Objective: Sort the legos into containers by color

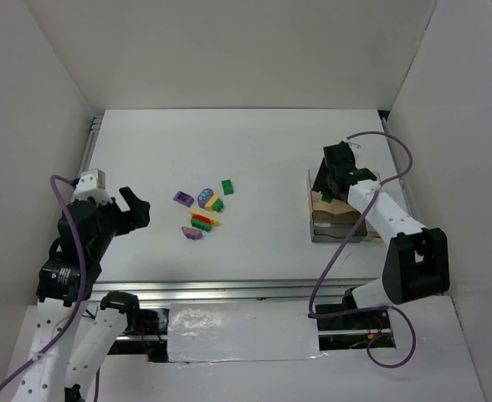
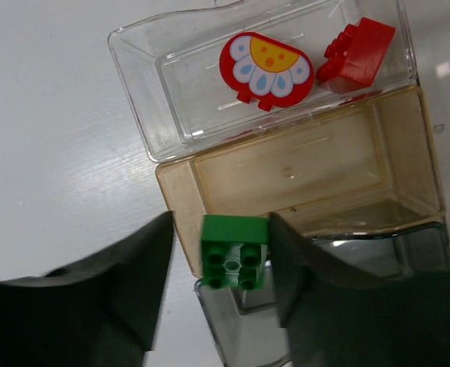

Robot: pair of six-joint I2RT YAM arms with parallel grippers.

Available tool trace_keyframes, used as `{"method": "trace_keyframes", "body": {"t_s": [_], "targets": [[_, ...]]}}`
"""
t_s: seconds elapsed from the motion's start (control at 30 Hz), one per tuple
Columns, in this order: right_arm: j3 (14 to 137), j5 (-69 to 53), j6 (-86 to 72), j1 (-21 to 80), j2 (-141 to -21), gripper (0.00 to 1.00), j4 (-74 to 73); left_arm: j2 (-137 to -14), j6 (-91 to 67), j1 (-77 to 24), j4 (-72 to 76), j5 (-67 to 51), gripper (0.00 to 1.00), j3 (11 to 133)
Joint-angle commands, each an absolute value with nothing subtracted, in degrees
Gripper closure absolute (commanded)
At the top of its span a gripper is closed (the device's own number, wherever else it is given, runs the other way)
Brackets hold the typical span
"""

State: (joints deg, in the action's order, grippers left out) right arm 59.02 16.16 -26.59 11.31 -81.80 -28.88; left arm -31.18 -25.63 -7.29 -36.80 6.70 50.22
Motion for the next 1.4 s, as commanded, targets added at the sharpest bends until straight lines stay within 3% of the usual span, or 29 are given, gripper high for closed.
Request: {"method": "trace_keyframes", "body": {"t_s": [0.0, 0.07, 0.23, 0.4, 0.5, 0.7, 0.83, 1.2, 1.37], "targets": [[59.68, 18.02, -27.33, 10.99, -80.51, 0.34, -28.3, -30.85, -24.87, -7.47, -34.1, 6.15, 0.0, 49.66], [60.03, 17.58, -27.69, 11.07, -80.68, 0.21, -28.48, -30.76, -24.87, -7.56, -34.01, 6.07, 0.0, 49.75], [63.27, 15.92, -27.95, 13.26, -80.51, 0.03, -28.91, -31.46, -24.79, -7.56, -34.1, 5.8, 0.01, 49.83], [70.38, 14.58, -27.16, 28.19, -85.15, 0.03, -26.01, -31.73, -24.87, -7.56, -34.1, 5.98, 0.0, 49.83], [79.34, 16.34, -27.95, 33.82, -97.33, 0.04, -28.3, -31.82, -24.96, -7.56, -34.28, 6.33, 0.0, 49.83], [101.99, 15.3, -27.43, 37.7, -118.25, 0.1, -35.14, -32.25, -24.87, -7.65, -34.19, 6.15, 0.0, 49.83], [109.66, 15.82, -24.97, 39.37, -125.85, 0.12, -36.39, -32.35, -24.7, -7.73, -34.1, 5.71, 0.0, 49.83], [117.24, 11.96, -23.2, 39.81, -134.99, 0.14, -38.49, -32.52, -24.43, -7.82, -33.75, 4.75, 0.0, 49.75], [122.43, 12.22, -22.59, 39.99, -138.86, 0.24, -42.8, -32.35, -24.43, -7.82, -33.75, 4.66, 0.0, 49.66]]}}
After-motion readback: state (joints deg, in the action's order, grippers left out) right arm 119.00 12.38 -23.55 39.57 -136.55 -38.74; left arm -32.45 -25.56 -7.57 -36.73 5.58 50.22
